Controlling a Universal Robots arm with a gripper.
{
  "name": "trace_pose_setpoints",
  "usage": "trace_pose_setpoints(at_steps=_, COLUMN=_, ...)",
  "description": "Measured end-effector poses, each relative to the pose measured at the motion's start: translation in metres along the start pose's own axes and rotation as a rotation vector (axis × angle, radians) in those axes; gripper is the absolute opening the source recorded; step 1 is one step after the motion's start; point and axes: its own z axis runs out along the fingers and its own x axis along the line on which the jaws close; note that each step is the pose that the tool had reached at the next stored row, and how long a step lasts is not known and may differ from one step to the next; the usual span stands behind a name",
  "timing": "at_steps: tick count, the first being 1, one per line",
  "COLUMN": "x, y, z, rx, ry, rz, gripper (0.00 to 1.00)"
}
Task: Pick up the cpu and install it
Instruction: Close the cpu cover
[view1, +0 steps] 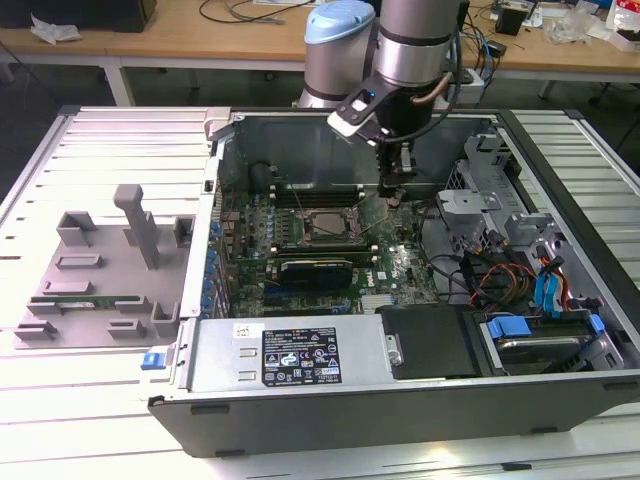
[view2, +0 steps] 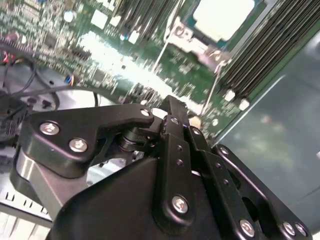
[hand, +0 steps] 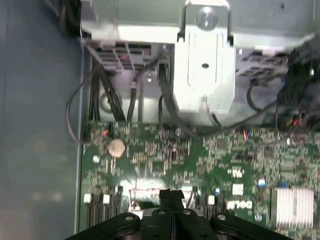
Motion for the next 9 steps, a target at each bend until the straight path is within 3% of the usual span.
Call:
trace_pose_setpoints(at_steps=2, x=-0.0010, y=0.0105, z=0.0008, rx=0.0000, ry=0.0002, rz=0.000, gripper=0.11)
trace_pose_setpoints(at_steps=9, x=-0.0038, y=0.0154, z=0.0235, rx=0.0001, ry=-0.0001, rz=0.000, gripper=0.11)
